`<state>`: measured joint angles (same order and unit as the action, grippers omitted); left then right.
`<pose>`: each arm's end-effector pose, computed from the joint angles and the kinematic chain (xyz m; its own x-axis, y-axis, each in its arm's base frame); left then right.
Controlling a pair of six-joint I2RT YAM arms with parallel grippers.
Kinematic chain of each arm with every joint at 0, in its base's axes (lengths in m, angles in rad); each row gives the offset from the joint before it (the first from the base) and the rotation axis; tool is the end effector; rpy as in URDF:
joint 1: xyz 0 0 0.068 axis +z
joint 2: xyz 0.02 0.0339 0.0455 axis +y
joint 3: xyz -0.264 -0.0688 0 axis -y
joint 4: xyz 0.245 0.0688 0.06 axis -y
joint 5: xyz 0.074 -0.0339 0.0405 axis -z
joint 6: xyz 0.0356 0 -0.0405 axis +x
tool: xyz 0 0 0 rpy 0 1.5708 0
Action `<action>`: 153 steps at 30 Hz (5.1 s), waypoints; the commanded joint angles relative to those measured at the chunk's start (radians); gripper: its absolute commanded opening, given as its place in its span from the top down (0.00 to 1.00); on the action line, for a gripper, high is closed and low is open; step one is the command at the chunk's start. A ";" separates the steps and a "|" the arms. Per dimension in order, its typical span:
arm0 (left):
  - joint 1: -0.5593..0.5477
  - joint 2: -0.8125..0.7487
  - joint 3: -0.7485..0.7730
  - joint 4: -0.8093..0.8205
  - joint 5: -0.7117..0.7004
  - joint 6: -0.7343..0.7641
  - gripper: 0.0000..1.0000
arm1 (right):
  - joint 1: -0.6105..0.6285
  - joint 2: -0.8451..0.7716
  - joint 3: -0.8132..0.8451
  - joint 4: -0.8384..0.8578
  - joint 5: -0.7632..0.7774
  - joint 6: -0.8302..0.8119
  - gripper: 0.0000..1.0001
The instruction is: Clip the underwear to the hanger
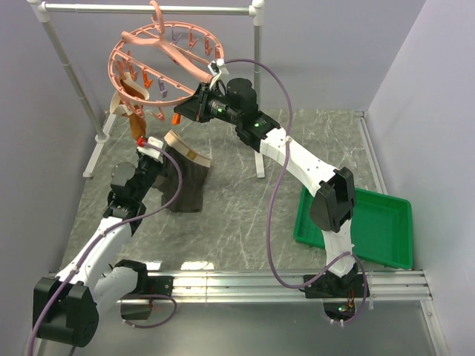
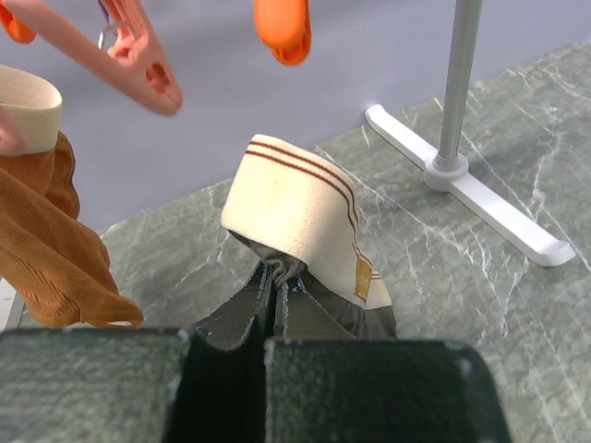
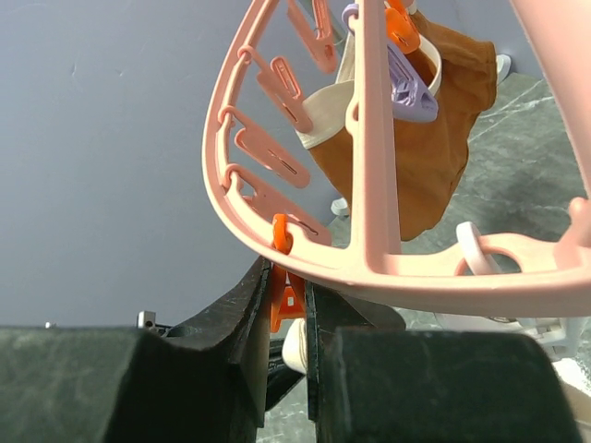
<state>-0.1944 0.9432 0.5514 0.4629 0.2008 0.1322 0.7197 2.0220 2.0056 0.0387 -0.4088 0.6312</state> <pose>0.2174 -0.0500 0.2968 0.1198 0.1081 -0.9869 0.3720 0.9168 0.1455 0.3574 0.3321 0.4094 -0.5197 0.2645 -0.8123 -0.7395 0.3369 0.5828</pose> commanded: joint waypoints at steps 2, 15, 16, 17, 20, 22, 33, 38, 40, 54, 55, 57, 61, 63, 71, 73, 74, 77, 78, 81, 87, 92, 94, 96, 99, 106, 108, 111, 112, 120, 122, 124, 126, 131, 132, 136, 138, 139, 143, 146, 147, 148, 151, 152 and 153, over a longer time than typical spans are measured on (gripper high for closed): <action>-0.004 0.025 0.077 0.098 -0.012 -0.037 1.00 | -0.002 -0.032 0.005 0.015 -0.016 0.016 1.00; -0.023 0.058 0.117 0.132 0.003 -0.051 1.00 | -0.002 -0.017 0.033 0.018 -0.019 0.012 1.00; -0.025 0.063 0.119 0.132 0.003 -0.051 1.00 | -0.002 -0.016 0.035 0.020 -0.019 0.013 1.00; -0.027 0.066 0.123 0.132 0.002 -0.051 1.00 | 0.000 -0.016 0.038 0.020 -0.021 0.015 1.00; -0.030 0.074 0.130 0.138 -0.003 -0.060 1.00 | -0.002 -0.014 0.039 0.020 -0.021 0.013 1.00; -0.031 0.080 0.137 0.141 -0.001 -0.071 1.00 | -0.002 -0.014 0.039 0.018 -0.019 0.012 1.00; -0.048 0.106 0.165 0.149 -0.001 -0.082 1.00 | -0.002 -0.006 0.050 0.023 -0.028 0.018 1.00; -0.056 0.114 0.171 0.157 0.000 -0.082 1.00 | -0.002 -0.003 0.053 0.026 -0.039 0.018 1.00; -0.060 0.117 0.177 0.160 -0.009 -0.086 1.00 | -0.002 -0.005 0.051 0.026 -0.042 0.019 1.00; -0.062 0.131 0.203 0.178 -0.014 -0.108 1.00 | -0.002 0.006 0.067 0.020 -0.039 0.007 0.77; -0.062 0.132 0.206 0.178 -0.011 -0.106 1.00 | -0.002 0.006 0.068 0.021 -0.042 0.007 0.76; -0.062 0.138 0.206 0.180 -0.015 -0.105 1.00 | -0.002 0.009 0.074 0.023 -0.047 0.009 0.72; -0.060 0.140 0.209 0.183 -0.009 -0.098 1.00 | -0.002 0.017 0.088 0.027 -0.056 0.010 0.67; -0.062 0.144 0.211 0.183 -0.011 -0.098 1.00 | -0.003 0.024 0.104 0.024 -0.061 0.009 0.64; -0.062 0.147 0.226 0.184 -0.018 -0.098 1.00 | -0.009 0.030 0.122 0.021 -0.073 0.024 0.56; -0.062 0.149 0.231 0.181 -0.017 -0.103 1.00 | -0.011 0.029 0.125 0.021 -0.076 0.028 0.54; -0.062 0.151 0.237 0.180 -0.018 -0.103 1.00 | -0.012 0.027 0.125 0.021 -0.078 0.028 0.51; -0.062 0.155 0.248 0.177 -0.024 -0.106 1.00 | -0.016 0.021 0.125 0.023 -0.081 0.033 0.45; -0.062 0.158 0.251 0.174 -0.027 -0.106 1.00 | -0.017 0.017 0.124 0.021 -0.081 0.036 0.43; -0.060 0.155 0.248 0.163 -0.043 -0.102 1.00 | -0.022 -0.002 0.107 0.015 -0.082 0.036 0.35; -0.054 0.126 0.225 0.128 -0.034 -0.082 1.00 | -0.037 -0.049 0.038 0.010 -0.091 0.025 0.24; -0.036 0.109 0.217 0.102 -0.047 -0.086 1.00 | -0.042 -0.107 -0.062 0.006 -0.111 -0.019 0.16; -0.023 0.105 0.219 0.089 -0.047 -0.094 1.00 | -0.040 -0.126 -0.105 0.012 -0.111 -0.067 0.14; -0.013 0.101 0.223 0.080 -0.043 -0.098 1.00 | -0.040 -0.152 -0.160 0.015 -0.116 -0.100 0.07; -0.004 0.095 0.226 0.065 -0.049 -0.101 1.00 | -0.040 -0.187 -0.209 0.012 -0.131 -0.131 0.04; 0.049 0.088 0.239 0.026 -0.024 -0.121 1.00 | -0.071 -0.287 -0.350 0.024 -0.140 -0.203 0.06; 0.076 0.091 0.243 0.010 -0.002 -0.126 1.00 | -0.091 -0.305 -0.376 0.023 -0.143 -0.222 0.07; 0.111 0.097 0.249 0.000 0.026 -0.125 1.00 | -0.117 -0.321 -0.398 0.017 -0.151 -0.237 0.07; 0.119 0.101 0.254 -0.003 0.034 -0.126 0.99 | -0.123 -0.324 -0.401 0.013 -0.154 -0.241 0.07; 0.193 0.121 0.283 -0.027 0.189 -0.224 0.99 | -0.137 -0.385 -0.634 0.198 -0.191 -0.381 0.08; 0.220 0.123 0.289 -0.036 0.219 -0.235 1.00 | -0.135 -0.367 -0.706 0.254 -0.206 -0.454 0.08; 0.225 0.123 0.292 -0.044 0.236 -0.241 1.00 | -0.131 -0.323 -0.738 0.329 -0.214 -0.513 0.08; 0.227 0.120 0.297 -0.053 0.255 -0.243 0.99 | -0.115 -0.275 -0.732 0.348 -0.222 -0.603 0.09; 0.231 0.123 0.309 -0.063 0.284 -0.255 1.00 | -0.089 -0.106 -0.636 0.386 -0.240 -0.706 0.10; 0.233 0.124 0.309 -0.064 0.288 -0.258 1.00 | -0.077 -0.086 -0.619 0.391 -0.249 -0.718 0.10; 0.233 0.123 0.314 -0.066 0.296 -0.269 0.99 | -0.034 0.007 -0.542 0.363 -0.260 -0.809 0.10; 0.234 0.114 0.312 -0.069 0.298 -0.272 0.99 | -0.014 0.033 -0.519 0.346 -0.249 -0.858 0.09; 0.234 0.112 0.311 -0.070 0.296 -0.273 0.99 | -0.005 0.058 -0.495 0.343 -0.239 -0.870 0.10; 0.233 0.105 0.309 -0.084 0.287 -0.272 0.96 | 0.001 0.086 -0.446 0.316 -0.231 -0.854 0.49; 0.233 0.100 0.303 -0.084 0.273 -0.275 0.90 | -0.006 0.041 -0.468 0.268 -0.252 -0.851 1.00; 0.233 0.100 0.301 -0.086 0.269 -0.273 0.88 | -0.012 0.021 -0.487 0.259 -0.260 -0.846 1.00; 0.233 0.101 0.297 -0.086 0.264 -0.276 0.86 | -0.016 -0.021 -0.519 0.254 -0.260 -0.841 1.00; 0.233 0.094 0.288 -0.086 0.258 -0.276 0.82 | -0.035 -0.106 -0.563 0.221 -0.275 -0.808 1.00; 0.233 0.092 0.285 -0.087 0.250 -0.275 0.81 | -0.040 -0.127 -0.573 0.210 -0.277 -0.788 1.00; 0.234 0.089 0.280 -0.089 0.244 -0.272 0.81 | -0.049 -0.146 -0.583 0.196 -0.280 -0.774 1.00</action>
<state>0.0360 1.0691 0.8169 0.3462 0.4644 -0.1276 0.6945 2.0113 1.4345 0.2436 -0.6613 -0.1829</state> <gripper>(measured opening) 0.188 0.009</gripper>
